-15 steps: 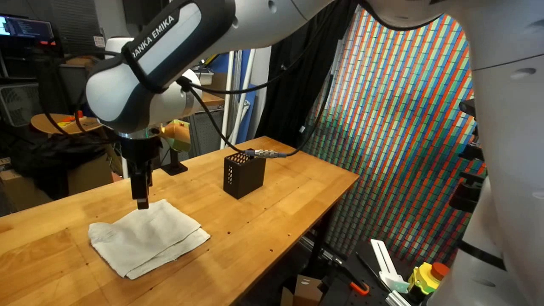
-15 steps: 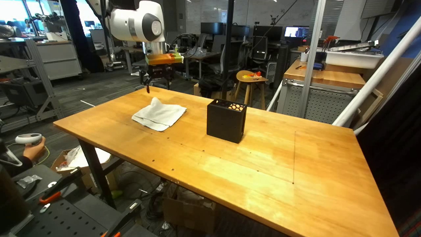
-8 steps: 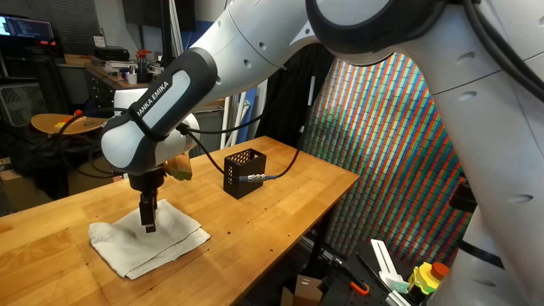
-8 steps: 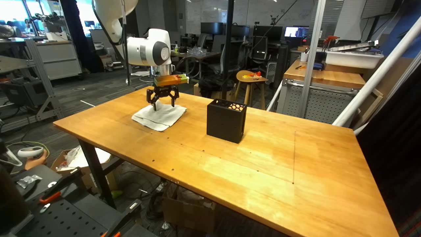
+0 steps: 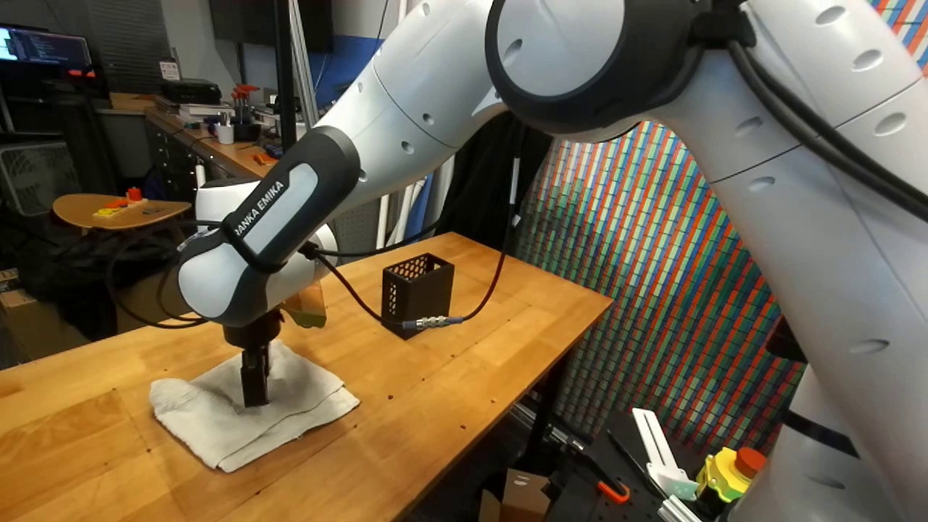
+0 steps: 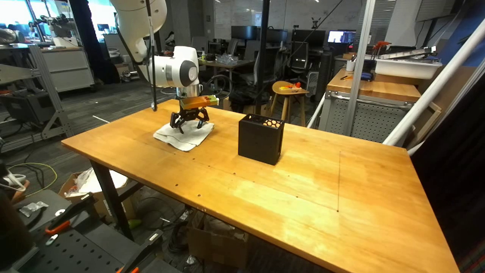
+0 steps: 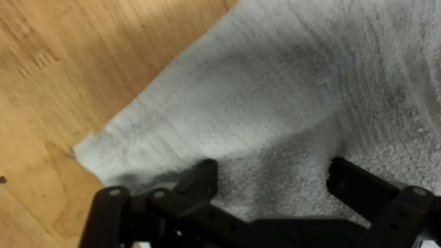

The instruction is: Put the towel in the box

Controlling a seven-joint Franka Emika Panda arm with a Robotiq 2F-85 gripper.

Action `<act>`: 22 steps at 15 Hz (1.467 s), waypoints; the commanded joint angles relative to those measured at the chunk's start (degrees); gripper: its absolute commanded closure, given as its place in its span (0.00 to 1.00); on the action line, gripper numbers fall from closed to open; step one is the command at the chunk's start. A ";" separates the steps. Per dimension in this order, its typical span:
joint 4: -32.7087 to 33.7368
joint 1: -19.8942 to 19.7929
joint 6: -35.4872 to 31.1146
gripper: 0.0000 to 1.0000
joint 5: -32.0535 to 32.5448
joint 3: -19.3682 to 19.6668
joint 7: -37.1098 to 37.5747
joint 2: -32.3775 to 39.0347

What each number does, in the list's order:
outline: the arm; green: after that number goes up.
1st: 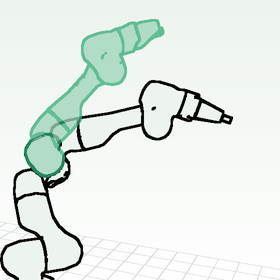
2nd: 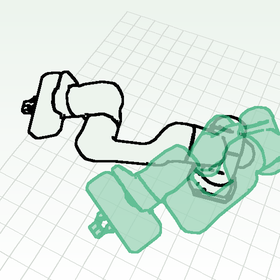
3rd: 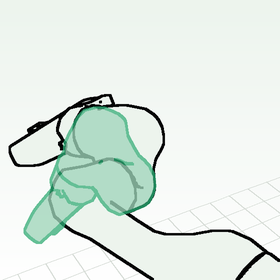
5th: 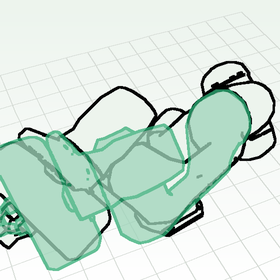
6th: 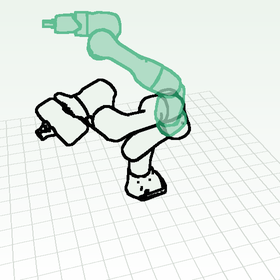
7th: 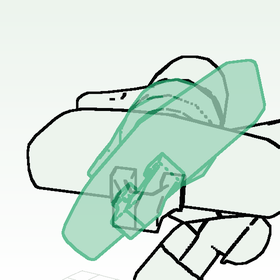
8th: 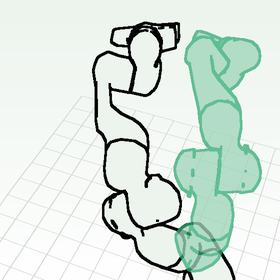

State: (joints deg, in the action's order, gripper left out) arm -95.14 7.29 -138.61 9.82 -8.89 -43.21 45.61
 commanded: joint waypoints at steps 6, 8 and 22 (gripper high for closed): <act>-11.59 -1.06 0.31 0.81 0.68 -0.47 5.40 -6.39; -15.19 -1.47 0.58 0.95 0.20 -0.91 6.55 -9.36; -25.57 -2.63 3.64 1.00 -12.68 -3.30 21.36 -33.35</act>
State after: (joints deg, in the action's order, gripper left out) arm -119.51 5.45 -136.46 0.38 -11.99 -25.11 18.60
